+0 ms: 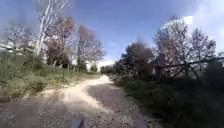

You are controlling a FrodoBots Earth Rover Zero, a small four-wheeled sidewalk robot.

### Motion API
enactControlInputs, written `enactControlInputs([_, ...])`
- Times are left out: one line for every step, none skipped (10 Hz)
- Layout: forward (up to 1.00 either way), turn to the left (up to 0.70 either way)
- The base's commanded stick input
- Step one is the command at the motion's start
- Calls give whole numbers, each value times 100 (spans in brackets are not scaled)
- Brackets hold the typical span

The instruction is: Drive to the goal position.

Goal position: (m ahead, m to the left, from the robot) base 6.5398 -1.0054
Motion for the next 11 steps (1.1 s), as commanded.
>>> enactControlInputs([70,0])
enactControlInputs([70,0])
enactControlInputs([70,0])
enactControlInputs([70,0])
enactControlInputs([70,0])
enactControlInputs([70,0])
enactControlInputs([70,0])
enactControlInputs([70,0])
enactControlInputs([70,0])
enactControlInputs([70,3])
enactControlInputs([70,22])
